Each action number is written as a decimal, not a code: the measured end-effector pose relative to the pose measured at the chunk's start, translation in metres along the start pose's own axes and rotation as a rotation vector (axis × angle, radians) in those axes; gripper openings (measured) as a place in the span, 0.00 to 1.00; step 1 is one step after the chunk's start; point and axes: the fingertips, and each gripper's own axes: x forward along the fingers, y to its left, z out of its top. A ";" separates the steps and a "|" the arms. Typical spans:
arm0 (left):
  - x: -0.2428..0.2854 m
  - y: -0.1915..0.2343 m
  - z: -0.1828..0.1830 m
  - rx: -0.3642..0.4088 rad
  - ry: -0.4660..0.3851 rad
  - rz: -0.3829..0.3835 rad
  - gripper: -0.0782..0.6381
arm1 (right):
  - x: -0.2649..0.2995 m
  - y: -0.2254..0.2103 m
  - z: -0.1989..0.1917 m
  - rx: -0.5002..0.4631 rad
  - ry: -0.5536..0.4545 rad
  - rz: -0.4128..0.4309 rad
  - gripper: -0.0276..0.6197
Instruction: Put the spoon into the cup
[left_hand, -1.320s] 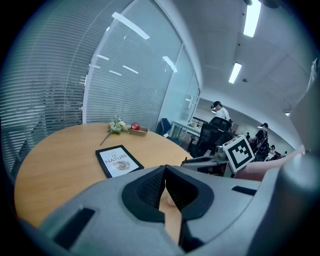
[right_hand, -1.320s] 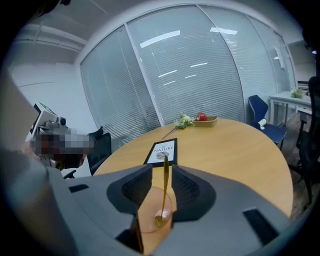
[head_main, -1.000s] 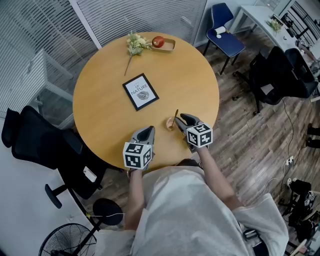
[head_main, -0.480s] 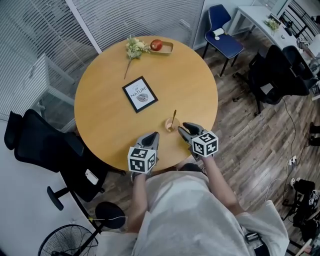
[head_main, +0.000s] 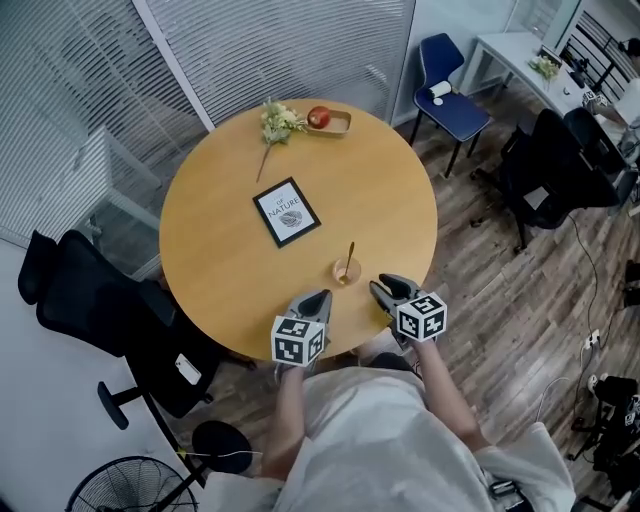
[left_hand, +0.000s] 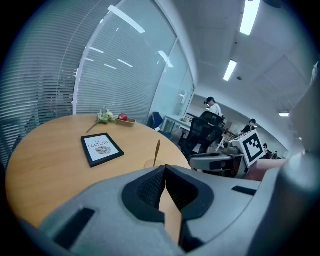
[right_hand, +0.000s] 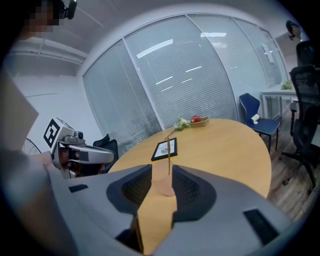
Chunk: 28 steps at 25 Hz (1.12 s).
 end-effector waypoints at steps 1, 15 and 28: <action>0.000 -0.002 -0.001 -0.003 -0.001 0.001 0.12 | -0.003 0.000 -0.001 -0.001 -0.001 0.001 0.23; -0.017 -0.050 -0.024 -0.045 -0.040 0.084 0.12 | -0.072 0.005 -0.017 0.022 -0.040 0.017 0.23; -0.060 -0.122 -0.065 -0.037 -0.065 0.151 0.12 | -0.149 0.033 -0.040 0.024 -0.084 0.041 0.23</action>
